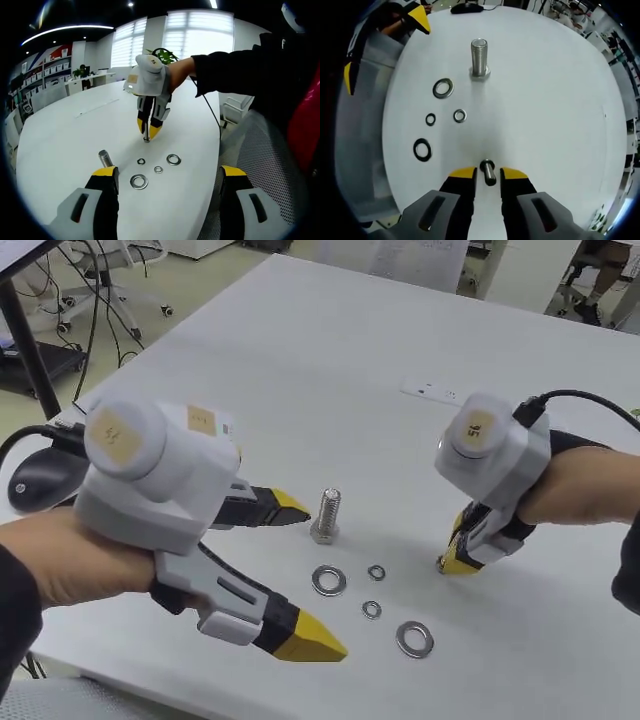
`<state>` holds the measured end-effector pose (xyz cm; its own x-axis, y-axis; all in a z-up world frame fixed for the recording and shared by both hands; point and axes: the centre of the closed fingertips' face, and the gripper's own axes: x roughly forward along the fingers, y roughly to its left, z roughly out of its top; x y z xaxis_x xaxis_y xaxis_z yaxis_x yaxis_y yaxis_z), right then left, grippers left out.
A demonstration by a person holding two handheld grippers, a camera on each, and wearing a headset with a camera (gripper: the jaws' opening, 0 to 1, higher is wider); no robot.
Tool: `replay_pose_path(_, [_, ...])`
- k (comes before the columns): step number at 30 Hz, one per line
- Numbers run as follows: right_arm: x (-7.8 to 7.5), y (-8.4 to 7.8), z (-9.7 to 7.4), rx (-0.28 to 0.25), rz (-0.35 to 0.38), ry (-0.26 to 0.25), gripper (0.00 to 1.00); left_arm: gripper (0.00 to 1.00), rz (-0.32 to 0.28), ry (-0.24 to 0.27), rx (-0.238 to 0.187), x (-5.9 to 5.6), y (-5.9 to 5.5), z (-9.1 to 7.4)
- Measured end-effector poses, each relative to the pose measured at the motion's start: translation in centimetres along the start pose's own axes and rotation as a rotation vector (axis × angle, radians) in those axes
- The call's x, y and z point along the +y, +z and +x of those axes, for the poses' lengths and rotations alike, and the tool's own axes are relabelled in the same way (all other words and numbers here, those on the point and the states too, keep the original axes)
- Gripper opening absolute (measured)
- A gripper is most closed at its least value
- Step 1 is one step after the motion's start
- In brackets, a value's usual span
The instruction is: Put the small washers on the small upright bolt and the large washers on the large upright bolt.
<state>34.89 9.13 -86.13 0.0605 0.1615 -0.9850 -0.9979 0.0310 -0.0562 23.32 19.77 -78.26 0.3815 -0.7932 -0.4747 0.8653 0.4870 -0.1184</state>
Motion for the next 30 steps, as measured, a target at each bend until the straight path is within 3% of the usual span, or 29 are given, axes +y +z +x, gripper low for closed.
replay_pose_path(30, [0.3, 1.5, -2.2, -0.036, -0.031, -0.04, 0.21, 0.82, 0.007, 0.0, -0.004, 0.0, 0.2, 0.1])
